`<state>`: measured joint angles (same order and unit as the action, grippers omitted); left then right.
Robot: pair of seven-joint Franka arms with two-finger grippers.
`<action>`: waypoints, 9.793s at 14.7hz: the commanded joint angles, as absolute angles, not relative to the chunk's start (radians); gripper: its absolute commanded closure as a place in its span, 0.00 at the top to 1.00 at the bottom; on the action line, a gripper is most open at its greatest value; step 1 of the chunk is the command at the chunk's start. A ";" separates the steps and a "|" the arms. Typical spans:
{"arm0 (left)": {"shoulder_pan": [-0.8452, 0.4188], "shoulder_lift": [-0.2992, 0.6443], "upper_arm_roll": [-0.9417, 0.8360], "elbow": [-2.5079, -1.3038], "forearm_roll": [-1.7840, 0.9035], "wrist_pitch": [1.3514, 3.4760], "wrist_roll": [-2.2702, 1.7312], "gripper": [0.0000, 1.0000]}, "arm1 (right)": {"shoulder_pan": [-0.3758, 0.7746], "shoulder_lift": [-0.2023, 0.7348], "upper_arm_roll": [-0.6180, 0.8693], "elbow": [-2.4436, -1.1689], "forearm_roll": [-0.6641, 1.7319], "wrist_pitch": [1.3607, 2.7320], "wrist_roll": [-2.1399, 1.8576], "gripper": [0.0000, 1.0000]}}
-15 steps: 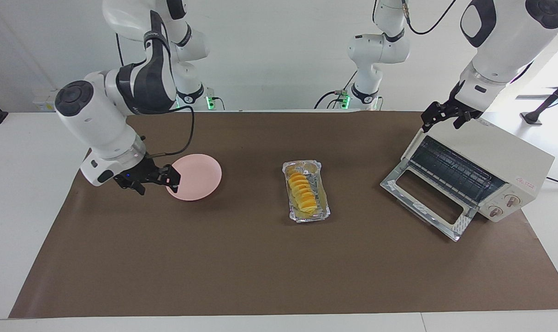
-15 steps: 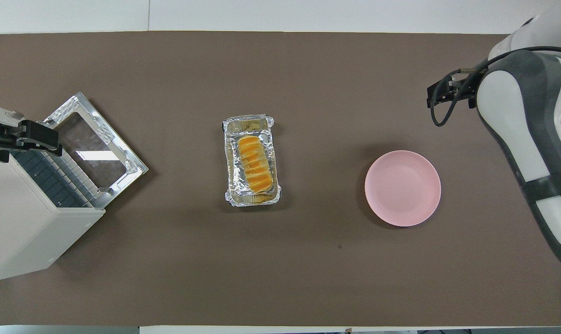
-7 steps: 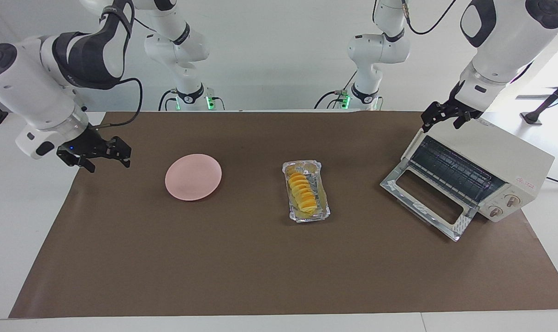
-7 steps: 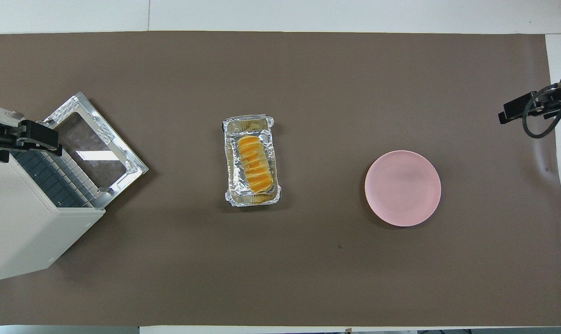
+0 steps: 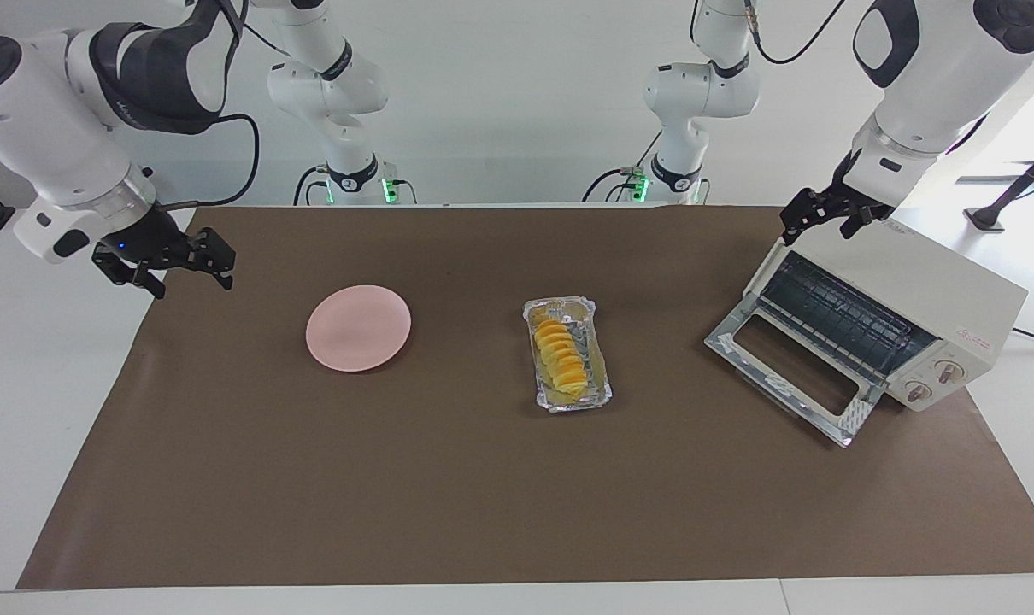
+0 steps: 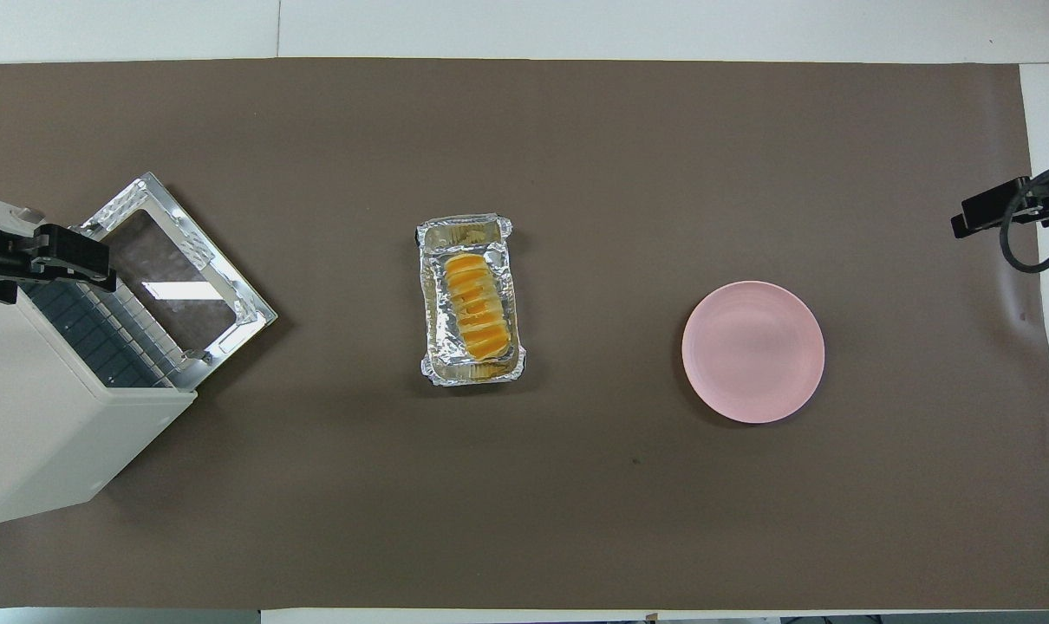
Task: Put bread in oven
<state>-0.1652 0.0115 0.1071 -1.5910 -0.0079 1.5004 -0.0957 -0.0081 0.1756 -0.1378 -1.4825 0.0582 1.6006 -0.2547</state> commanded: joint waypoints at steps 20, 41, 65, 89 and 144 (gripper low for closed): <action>-0.164 -0.002 0.104 -1.611 0.008 1.506 -0.100 1.00 | -0.069 -0.051 -0.106 -1.644 -0.038 1.563 -0.247 1.00; -0.164 0.000 0.104 -1.611 0.008 1.506 -0.100 1.00 | -0.081 -0.069 -0.060 -1.641 -0.014 1.536 -0.196 1.00; -0.698 0.362 0.095 -1.642 -0.087 2.011 -0.555 1.00 | -0.083 -0.071 -0.060 -1.643 -0.014 1.493 -0.202 1.00; -0.808 0.594 0.204 -1.399 -0.049 1.857 -0.834 0.00 | -0.083 -0.071 -0.060 -1.643 -0.014 1.493 -0.202 1.00; -0.381 0.259 0.620 -1.509 -0.161 1.714 0.200 1.00 | -0.083 -0.071 -0.060 -1.643 -0.014 1.493 -0.201 1.00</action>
<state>-0.4075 0.3223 0.6285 -1.4847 -0.1445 1.7200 0.0817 -0.0694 -0.0451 -0.0718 -1.6170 -0.0218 1.4948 -0.2046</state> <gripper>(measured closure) 0.000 0.000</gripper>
